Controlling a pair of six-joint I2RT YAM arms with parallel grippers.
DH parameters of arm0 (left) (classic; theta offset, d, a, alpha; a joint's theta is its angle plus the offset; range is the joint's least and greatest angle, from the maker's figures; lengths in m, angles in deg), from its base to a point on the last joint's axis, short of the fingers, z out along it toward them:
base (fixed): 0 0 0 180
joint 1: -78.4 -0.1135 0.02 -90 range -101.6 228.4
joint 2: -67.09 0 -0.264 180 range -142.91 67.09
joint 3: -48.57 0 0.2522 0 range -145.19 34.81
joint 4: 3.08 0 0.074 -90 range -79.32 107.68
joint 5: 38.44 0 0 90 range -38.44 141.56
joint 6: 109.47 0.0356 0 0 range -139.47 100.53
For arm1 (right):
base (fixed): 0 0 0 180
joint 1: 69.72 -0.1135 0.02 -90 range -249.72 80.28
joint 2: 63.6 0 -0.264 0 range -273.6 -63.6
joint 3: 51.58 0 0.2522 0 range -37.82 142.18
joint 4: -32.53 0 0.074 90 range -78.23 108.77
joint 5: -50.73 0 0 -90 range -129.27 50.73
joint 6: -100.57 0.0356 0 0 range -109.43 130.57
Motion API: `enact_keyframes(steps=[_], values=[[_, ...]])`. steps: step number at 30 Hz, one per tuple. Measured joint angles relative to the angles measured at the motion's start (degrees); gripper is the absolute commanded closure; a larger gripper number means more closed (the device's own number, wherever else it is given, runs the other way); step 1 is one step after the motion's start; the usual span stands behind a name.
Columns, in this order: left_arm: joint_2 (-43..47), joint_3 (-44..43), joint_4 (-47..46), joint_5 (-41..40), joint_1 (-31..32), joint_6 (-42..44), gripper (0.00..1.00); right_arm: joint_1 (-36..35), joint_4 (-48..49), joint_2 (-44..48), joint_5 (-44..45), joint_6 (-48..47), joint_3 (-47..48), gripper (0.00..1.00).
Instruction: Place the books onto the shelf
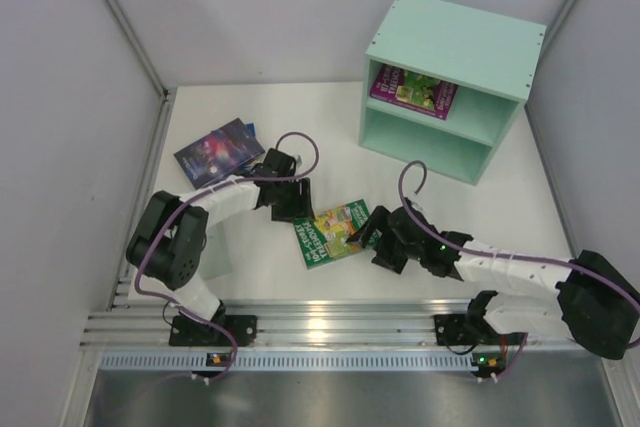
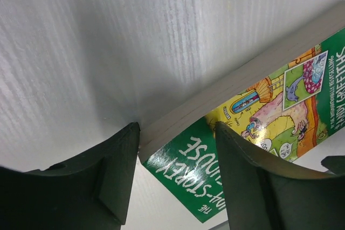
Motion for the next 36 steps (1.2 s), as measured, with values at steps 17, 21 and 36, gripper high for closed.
enact_keyframes(steps=[17,21,36], values=[[6.54,8.63,-3.76,1.49,9.09,-12.33,0.41,10.03,8.04,-11.34,2.69,-13.07,5.75,0.05],[6.1,4.59,0.7,-0.55,9.03,-11.21,0.39,10.19,6.97,-10.38,1.7,-15.02,6.34,0.07],[-1.14,0.81,-1.88,5.92,5.95,-4.79,0.58,3.78,1.4,-9.7,5.99,-10.88,4.37,0.07]])
